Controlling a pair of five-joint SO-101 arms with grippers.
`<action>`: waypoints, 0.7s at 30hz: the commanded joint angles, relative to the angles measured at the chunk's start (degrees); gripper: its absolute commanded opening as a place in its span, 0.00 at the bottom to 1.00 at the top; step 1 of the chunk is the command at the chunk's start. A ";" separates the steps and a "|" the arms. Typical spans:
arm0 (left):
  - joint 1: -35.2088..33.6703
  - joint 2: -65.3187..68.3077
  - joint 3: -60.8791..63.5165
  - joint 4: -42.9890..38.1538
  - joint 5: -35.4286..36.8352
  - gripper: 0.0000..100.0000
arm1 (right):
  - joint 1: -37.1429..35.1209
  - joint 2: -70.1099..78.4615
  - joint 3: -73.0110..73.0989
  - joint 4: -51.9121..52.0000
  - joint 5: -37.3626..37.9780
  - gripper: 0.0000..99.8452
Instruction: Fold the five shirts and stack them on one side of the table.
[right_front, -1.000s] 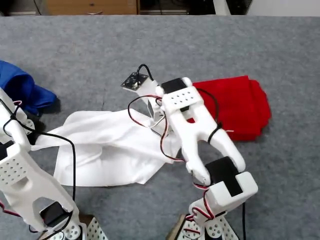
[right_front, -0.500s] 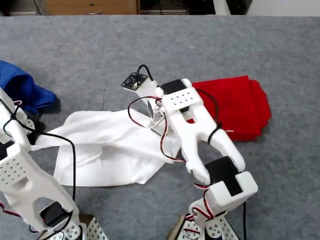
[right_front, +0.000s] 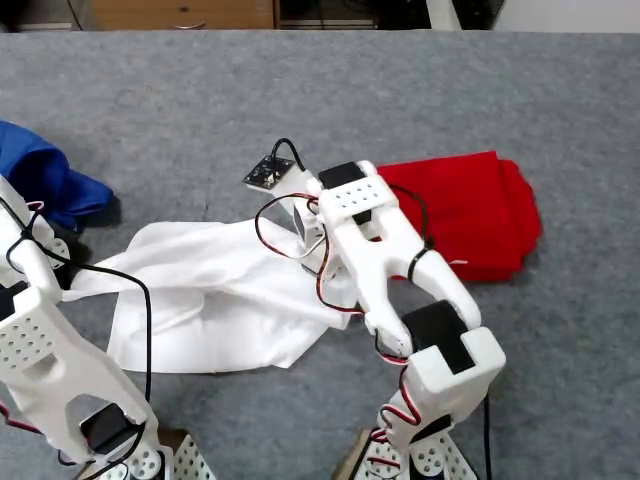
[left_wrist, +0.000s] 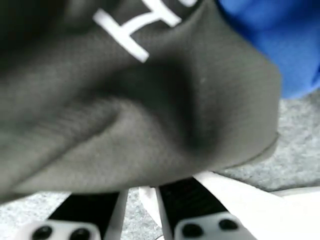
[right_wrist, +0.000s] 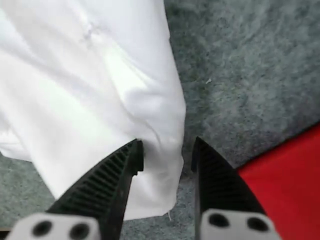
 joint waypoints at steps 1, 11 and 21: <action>0.97 -0.48 -0.18 -3.69 -0.35 0.02 | -0.66 0.04 -0.31 -0.62 -0.18 0.12; 0.97 -0.48 -0.26 -3.69 -0.35 0.02 | -0.66 -0.04 -4.53 5.27 -0.18 0.04; 0.97 -0.48 -0.44 -3.69 -0.35 0.02 | -0.66 -0.04 -12.79 11.08 -0.26 0.09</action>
